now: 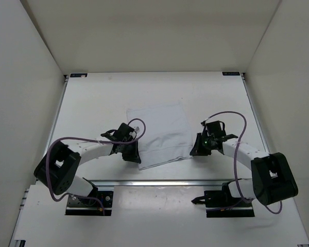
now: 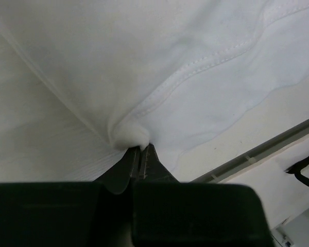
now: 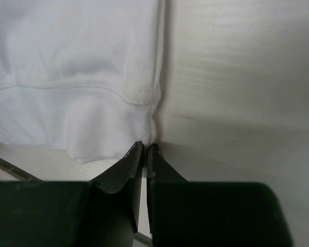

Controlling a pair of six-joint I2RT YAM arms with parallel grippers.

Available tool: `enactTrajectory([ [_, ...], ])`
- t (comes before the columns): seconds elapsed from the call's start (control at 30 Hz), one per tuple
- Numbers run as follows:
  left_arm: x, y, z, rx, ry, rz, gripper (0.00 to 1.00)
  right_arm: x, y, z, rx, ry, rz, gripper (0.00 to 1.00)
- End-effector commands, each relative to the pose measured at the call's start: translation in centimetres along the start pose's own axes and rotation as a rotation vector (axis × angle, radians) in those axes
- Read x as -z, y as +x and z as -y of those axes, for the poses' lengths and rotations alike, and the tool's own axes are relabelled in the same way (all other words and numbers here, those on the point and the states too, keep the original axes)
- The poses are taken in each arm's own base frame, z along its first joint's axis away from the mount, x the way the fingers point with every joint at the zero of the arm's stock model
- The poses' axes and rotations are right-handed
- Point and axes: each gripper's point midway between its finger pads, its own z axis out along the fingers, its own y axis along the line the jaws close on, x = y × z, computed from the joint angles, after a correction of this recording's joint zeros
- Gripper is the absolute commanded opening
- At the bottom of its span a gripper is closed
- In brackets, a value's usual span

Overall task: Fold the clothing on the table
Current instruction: Move the skirt to the center of the board, then fold the skirt

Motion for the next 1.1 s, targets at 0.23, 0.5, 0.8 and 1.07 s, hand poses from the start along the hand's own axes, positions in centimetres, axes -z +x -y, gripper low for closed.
enactTrajectory([
  [0.23, 4.4, 5.9, -1.7, 0.04, 0.057, -0.017, 0.0, 5.4, 9.2, -2.7, -0.021, 0.007, -0.188, 0.0],
  [0.5, 8.2, -0.5, 0.4, 0.153, 0.176, 0.186, 0.0, 7.7, 5.4, -5.7, -0.034, -0.134, -0.131, 0.0],
  [0.8, 8.9, -21.9, 1.0, 0.366, 0.294, 0.377, 0.36, 6.9, -21.1, -6.4, -0.077, -0.198, 0.173, 0.26],
  [1.07, 6.5, -24.4, -1.7, 0.466, 0.377, 0.381, 0.53, 5.0, -22.2, -2.8, -0.148, -0.124, 0.209, 0.39],
])
